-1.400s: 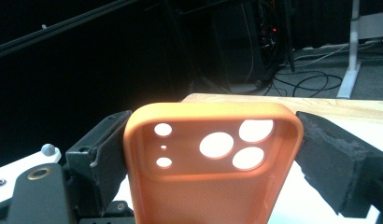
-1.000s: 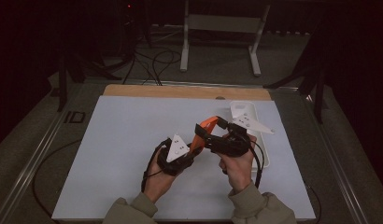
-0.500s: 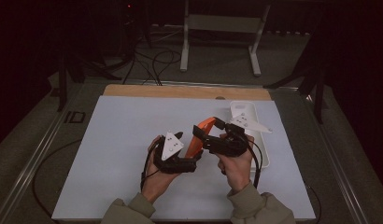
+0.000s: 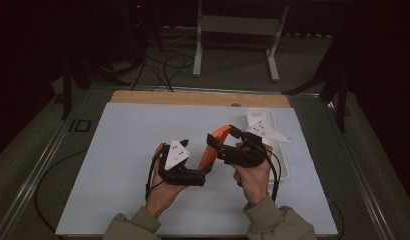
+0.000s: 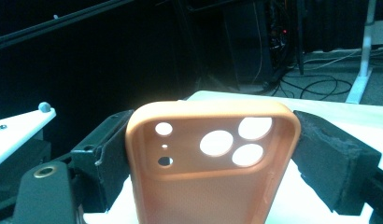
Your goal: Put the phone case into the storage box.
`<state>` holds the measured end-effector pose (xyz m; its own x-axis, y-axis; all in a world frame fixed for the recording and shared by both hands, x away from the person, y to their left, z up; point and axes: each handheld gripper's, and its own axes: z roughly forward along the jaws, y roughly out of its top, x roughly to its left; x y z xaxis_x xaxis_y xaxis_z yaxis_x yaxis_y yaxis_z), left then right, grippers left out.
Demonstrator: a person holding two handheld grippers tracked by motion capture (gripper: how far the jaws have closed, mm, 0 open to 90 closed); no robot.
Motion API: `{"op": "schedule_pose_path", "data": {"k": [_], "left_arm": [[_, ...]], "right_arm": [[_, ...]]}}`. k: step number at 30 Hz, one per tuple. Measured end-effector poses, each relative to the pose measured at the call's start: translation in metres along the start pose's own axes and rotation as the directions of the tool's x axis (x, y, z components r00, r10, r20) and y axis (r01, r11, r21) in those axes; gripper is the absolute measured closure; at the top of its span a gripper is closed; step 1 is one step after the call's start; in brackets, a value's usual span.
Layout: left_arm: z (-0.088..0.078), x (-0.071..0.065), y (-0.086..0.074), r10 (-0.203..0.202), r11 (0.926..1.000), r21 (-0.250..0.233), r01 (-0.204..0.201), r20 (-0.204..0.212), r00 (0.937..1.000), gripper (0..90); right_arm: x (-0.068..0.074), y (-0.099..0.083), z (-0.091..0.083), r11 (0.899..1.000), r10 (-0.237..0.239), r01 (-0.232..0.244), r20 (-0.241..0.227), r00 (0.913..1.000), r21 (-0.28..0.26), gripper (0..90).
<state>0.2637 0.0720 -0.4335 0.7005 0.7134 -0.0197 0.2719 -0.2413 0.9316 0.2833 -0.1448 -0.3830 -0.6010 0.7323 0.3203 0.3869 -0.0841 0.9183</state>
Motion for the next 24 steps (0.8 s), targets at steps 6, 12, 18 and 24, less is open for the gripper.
{"op": "schedule_pose_path", "data": {"k": [6,12,18,24], "left_arm": [[-0.009,0.005,0.001,0.000,0.9999,0.014,0.000,-0.024,0.9997,1.8],[-0.018,0.012,0.002,-0.003,1.0000,0.006,0.003,-0.037,0.9993,1.6],[-0.026,0.018,0.001,0.012,0.9999,0.008,-0.012,-0.050,0.9987,0.7],[-0.036,0.028,-0.004,-0.002,1.0000,0.009,0.002,-0.067,0.9977,0.6]], "right_arm": [[0.000,0.001,0.001,1.000,-0.001,0.001,0.014,0.9999,-0.003,16.8],[-0.002,0.002,0.001,1.000,-0.012,0.012,0.041,0.9991,-0.006,16.9],[-0.002,0.003,0.001,1.000,-0.016,0.017,0.052,0.9985,-0.009,16.9],[-0.005,0.005,-0.001,1.000,-0.022,0.024,0.065,0.9976,-0.016,16.9]]}}
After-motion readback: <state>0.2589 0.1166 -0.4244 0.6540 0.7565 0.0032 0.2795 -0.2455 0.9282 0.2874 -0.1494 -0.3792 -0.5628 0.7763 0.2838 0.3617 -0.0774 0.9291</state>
